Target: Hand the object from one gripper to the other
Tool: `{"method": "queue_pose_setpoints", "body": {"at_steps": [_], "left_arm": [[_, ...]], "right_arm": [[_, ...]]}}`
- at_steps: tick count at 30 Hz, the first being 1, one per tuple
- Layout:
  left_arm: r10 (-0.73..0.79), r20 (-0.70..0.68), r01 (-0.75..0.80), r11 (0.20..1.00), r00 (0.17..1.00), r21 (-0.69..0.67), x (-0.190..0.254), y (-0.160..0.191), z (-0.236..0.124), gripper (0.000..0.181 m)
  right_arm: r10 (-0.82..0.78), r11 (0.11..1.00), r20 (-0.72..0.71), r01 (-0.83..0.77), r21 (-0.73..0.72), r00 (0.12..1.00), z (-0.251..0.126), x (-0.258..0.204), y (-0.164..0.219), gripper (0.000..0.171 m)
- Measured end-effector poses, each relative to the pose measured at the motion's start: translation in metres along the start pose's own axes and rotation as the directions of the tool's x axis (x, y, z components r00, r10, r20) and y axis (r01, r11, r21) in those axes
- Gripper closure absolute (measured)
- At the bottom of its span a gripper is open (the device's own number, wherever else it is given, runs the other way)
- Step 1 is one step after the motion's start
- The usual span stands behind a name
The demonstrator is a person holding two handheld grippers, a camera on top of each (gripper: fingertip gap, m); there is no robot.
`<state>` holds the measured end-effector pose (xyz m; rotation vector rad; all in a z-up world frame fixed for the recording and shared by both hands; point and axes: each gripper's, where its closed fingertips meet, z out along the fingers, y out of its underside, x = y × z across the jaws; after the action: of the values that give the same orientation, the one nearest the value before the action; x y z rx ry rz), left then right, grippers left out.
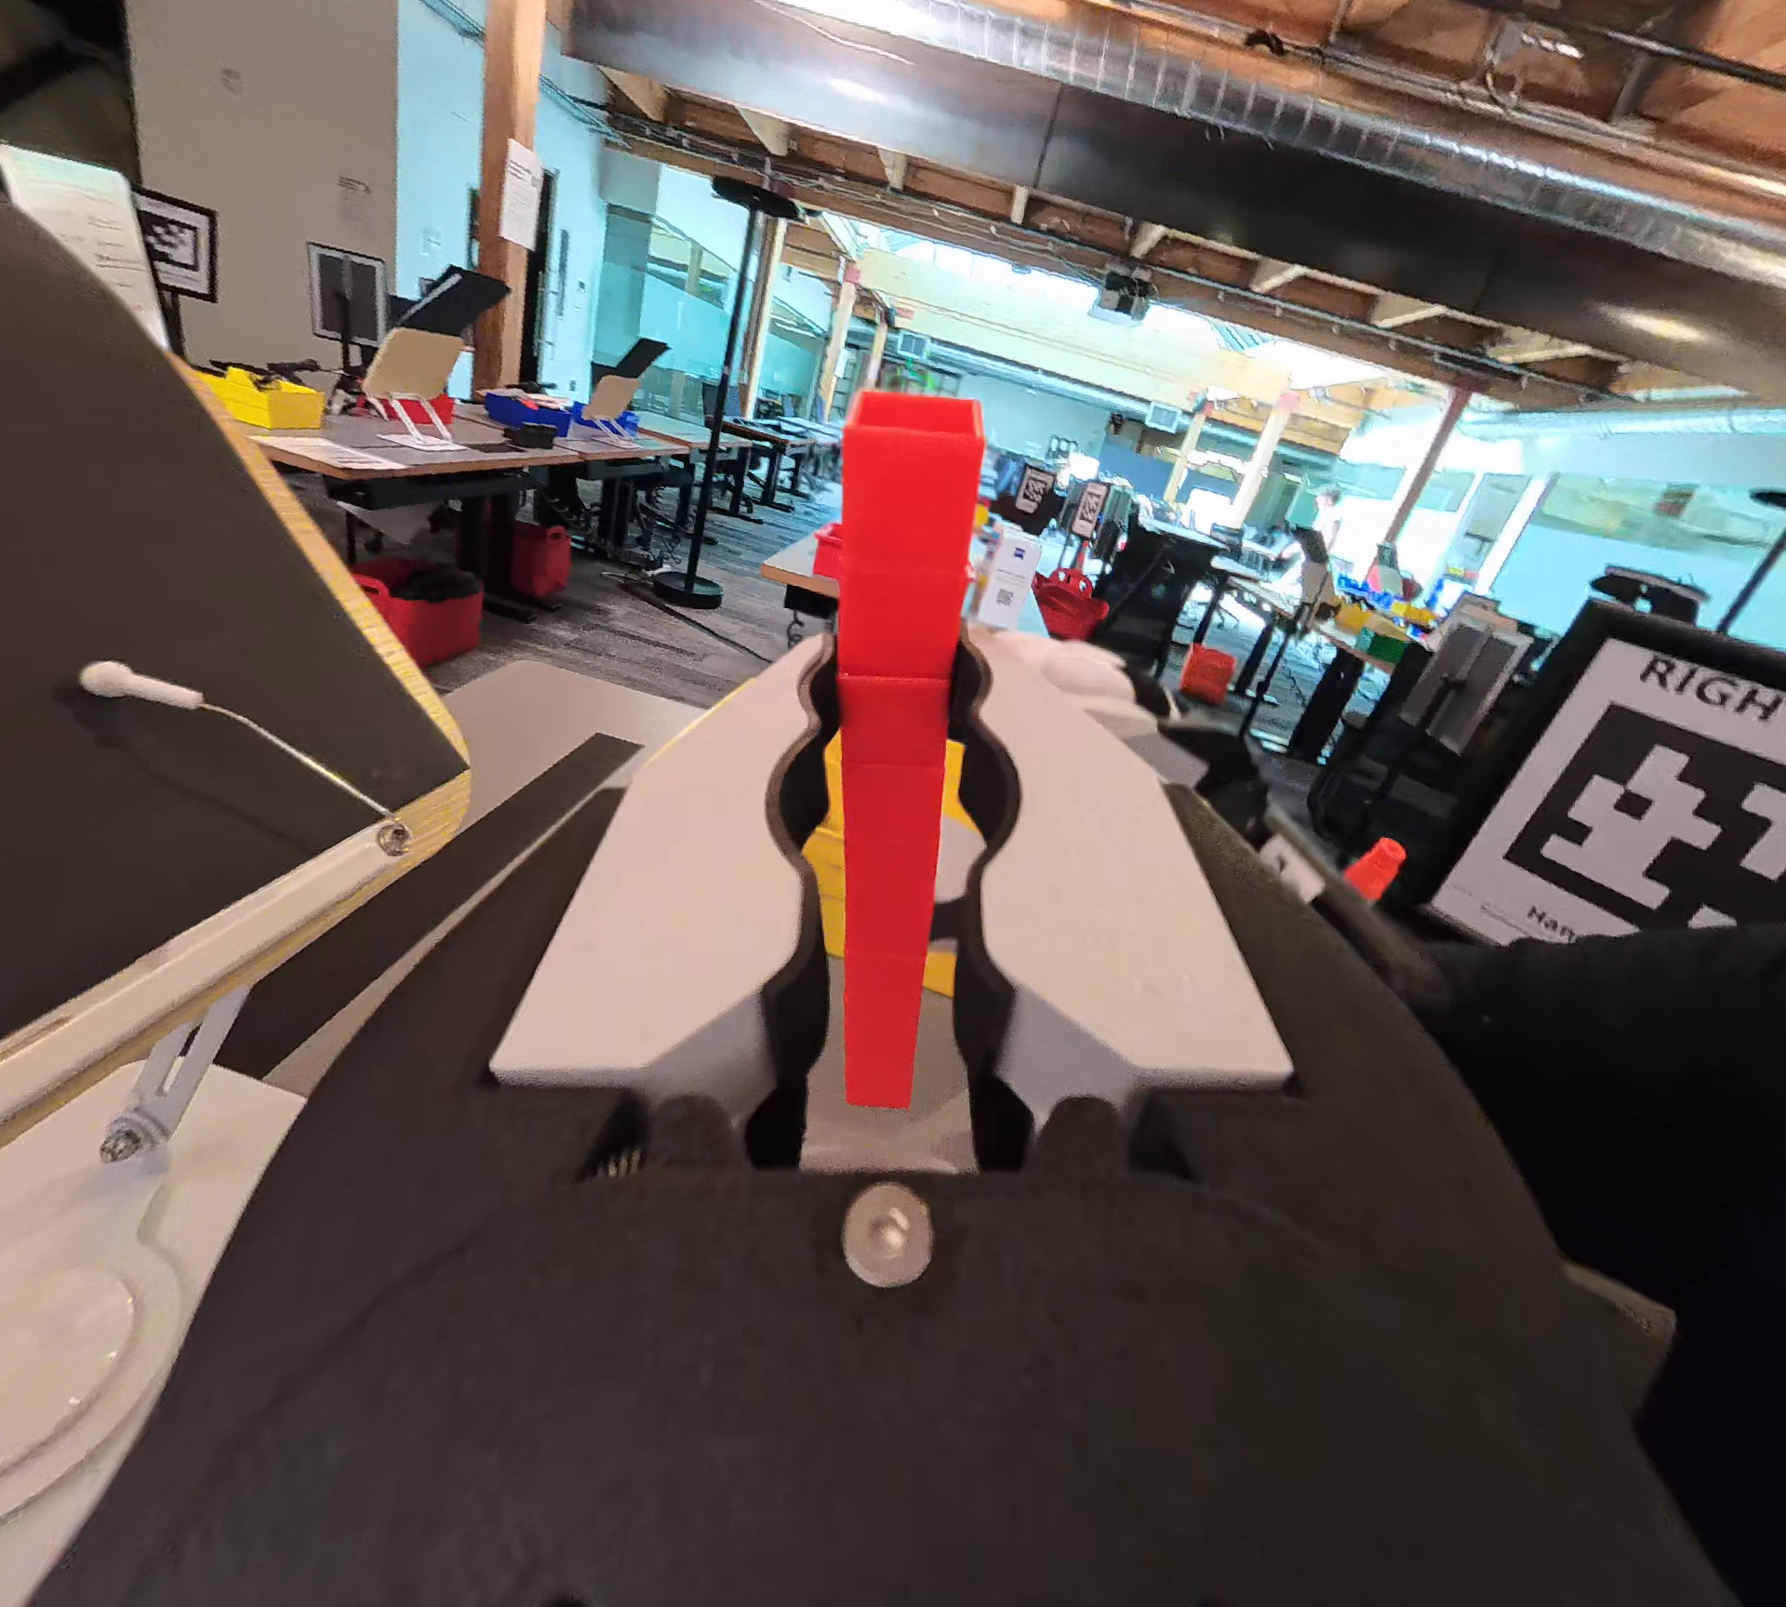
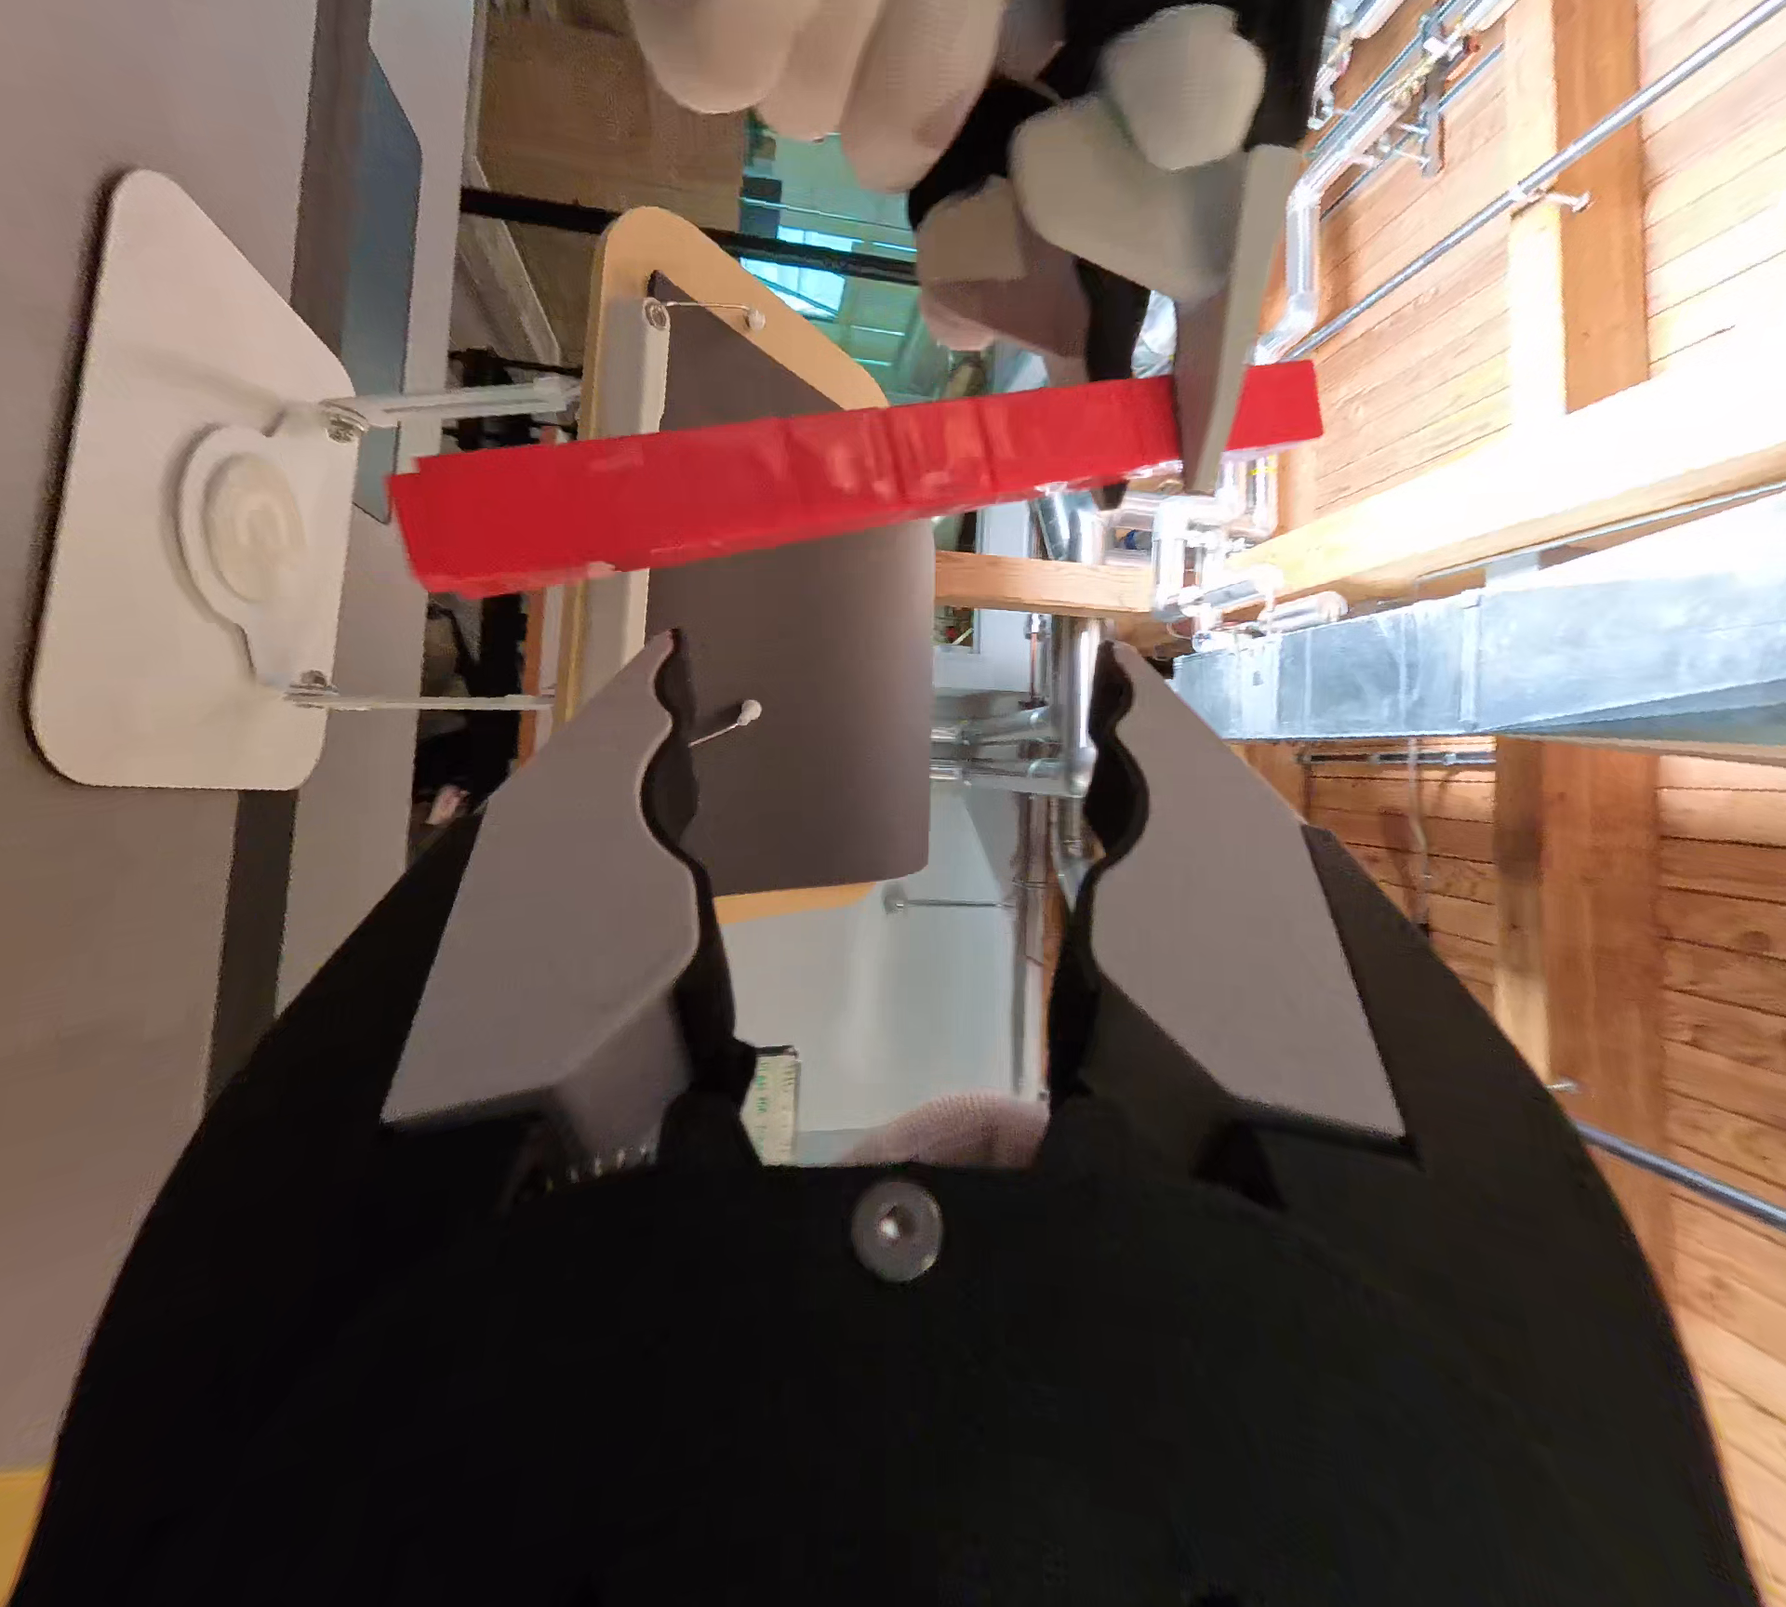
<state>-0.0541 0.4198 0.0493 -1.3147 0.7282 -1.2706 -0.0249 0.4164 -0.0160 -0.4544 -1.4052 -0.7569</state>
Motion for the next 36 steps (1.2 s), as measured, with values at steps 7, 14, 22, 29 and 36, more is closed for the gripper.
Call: {"method": "queue_pose_setpoints", "body": {"at_steps": [7, 14, 22, 29, 36], "left_arm": [[-0.121, 0.043, 0.109, 0.969, 0.992, 0.222, -0.017, -0.037, -0.025, 0.161], [-0.206, 0.061, 0.178, 0.934, 0.977, 0.31, -0.03, -0.044, -0.031, 0.161], [-0.29, 0.044, 0.263, 0.914, 0.956, 0.308, -0.033, -0.027, -0.01, 0.161], [-0.38, 0.071, 0.329, 0.867, 0.922, 0.374, -0.058, -0.023, -0.019, 0.162], [-0.351, 0.139, 0.283, 0.89, 0.926, 0.359, -0.064, -0.018, -0.017, 0.158]], "right_arm": [[-0.012, 1.0, -0.074, 0.014, 0.023, 0.997, 0.016, -0.022, -0.011, 0.069], [-0.06, 0.998, -0.234, 0.052, -0.04, 0.97, 0.019, -0.016, -0.009, 0.08], [-0.097, 0.994, -0.238, 0.084, -0.065, 0.966, 0.019, -0.018, -0.005, 0.119], [-0.023, 1.0, -0.224, 0.021, -0.01, 0.974, 0.01, -0.006, -0.014, 0.146], [0.056, 0.998, -0.17, -0.051, 0.034, 0.984, 0.004, 0.003, -0.024, 0.15]]}}
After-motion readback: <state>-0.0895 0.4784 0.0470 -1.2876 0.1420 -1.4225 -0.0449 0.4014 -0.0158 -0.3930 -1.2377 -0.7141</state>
